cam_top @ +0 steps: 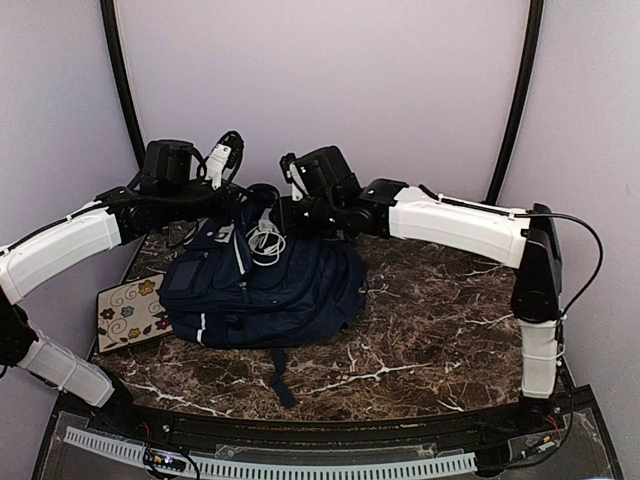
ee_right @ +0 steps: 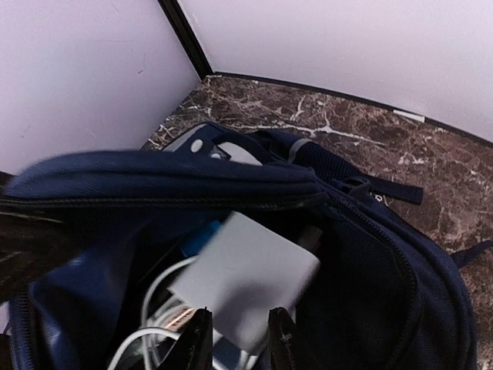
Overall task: Pack the student bag
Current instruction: Place the charger in the upper front pocket of the bag.
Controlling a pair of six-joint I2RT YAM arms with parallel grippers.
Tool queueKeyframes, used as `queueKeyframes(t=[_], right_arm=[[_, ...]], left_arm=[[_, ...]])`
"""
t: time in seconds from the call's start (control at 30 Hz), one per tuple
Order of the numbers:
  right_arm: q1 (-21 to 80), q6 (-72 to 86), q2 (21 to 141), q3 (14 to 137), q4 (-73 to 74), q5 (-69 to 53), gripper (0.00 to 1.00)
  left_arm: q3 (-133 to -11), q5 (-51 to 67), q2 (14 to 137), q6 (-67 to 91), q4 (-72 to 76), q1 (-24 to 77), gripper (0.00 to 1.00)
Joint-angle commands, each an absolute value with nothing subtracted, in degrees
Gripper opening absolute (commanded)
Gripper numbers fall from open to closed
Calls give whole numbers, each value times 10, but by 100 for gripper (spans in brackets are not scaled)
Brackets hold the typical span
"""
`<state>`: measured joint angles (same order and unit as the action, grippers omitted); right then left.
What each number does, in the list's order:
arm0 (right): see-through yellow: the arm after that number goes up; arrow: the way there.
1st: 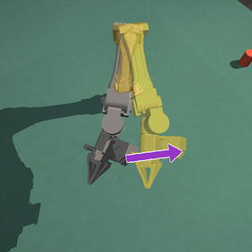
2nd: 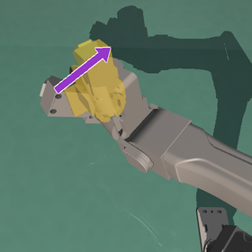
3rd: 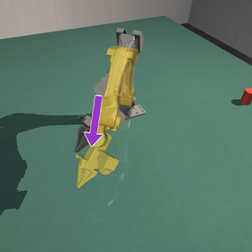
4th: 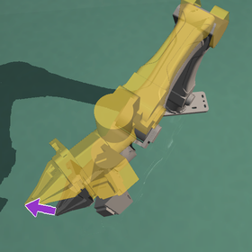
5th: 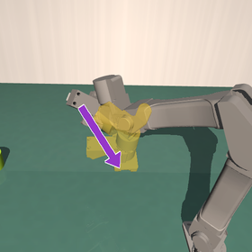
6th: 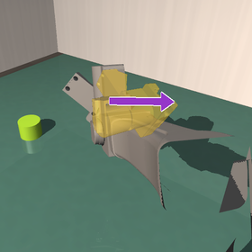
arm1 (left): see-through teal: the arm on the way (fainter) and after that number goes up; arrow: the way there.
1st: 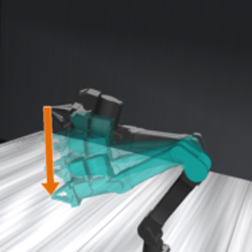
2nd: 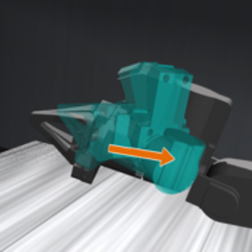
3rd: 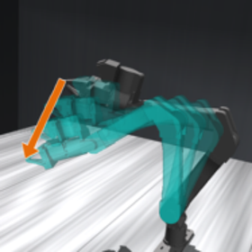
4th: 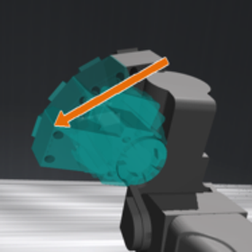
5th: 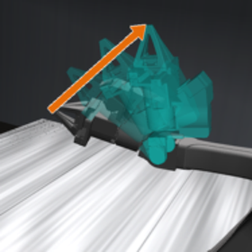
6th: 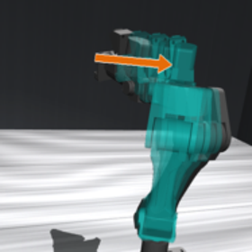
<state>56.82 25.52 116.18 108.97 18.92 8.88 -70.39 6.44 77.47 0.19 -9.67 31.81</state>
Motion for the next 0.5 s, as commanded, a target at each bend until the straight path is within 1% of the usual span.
queueKeyframes(t=[0.0,0.07,0.17,0.3,0.37,0.47], right_arm=[[564,293,1191,1104,161,70,23],[564,306,1207,1113,138,55,22],[566,317,1250,1163,120,5,22],[570,317,1280,1232,133,-31,21],[570,313,1261,1223,129,-30,22],[570,301,1192,1157,105,-6,25]], left_arm=[[-715,60,734,-9,-8,312,0],[-715,63,736,-8,-8,312,0],[-716,67,739,-7,-8,312,0],[-715,67,740,-7,-8,311,0],[-715,66,739,-7,-7,312,0],[-714,66,742,-7,-7,312,0]])
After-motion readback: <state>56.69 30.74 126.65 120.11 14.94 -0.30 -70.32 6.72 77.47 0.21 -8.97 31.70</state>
